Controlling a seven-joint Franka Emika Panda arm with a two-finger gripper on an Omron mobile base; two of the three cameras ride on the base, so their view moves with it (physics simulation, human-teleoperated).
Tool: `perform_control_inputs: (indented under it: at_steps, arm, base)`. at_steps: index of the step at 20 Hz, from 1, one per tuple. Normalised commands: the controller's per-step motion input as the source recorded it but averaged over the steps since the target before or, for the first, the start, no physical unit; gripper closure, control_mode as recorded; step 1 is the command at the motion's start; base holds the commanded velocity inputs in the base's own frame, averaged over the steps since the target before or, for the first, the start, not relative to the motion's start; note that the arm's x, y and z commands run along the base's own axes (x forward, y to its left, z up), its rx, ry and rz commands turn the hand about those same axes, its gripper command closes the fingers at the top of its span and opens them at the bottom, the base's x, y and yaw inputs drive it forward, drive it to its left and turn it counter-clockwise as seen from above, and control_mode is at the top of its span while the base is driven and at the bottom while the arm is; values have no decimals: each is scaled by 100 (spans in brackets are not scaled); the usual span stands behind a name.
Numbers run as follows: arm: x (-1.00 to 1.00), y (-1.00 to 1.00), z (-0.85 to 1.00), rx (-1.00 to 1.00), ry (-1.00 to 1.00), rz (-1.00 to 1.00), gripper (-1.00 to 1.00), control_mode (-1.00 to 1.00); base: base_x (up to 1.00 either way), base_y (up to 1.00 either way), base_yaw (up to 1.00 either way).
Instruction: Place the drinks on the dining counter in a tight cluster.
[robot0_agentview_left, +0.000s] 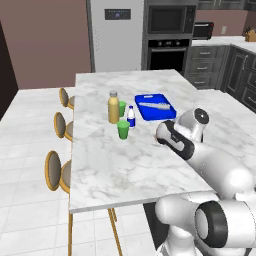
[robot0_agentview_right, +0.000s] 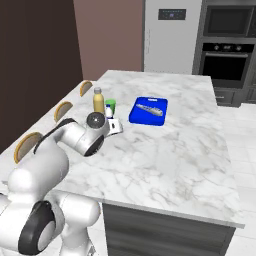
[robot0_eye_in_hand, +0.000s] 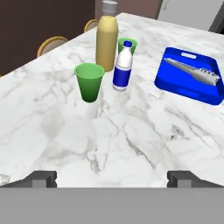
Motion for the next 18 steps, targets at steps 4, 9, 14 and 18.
perform_control_inputs:
  at_steps: [4,9,14,18]
  arm:
    - [-55,0,15,0,0,-20,-100,-100]
    - [-53,0,18,0,0,-19,-100,-100]
    - [-52,-3,19,2,0,-14,-100,-100]
    - [-53,-1,14,4,0,-7,-100,-100]
  base:
    - [0,0,0]
    - [0,0,0]
    - [0,0,0]
    - [0,0,0]
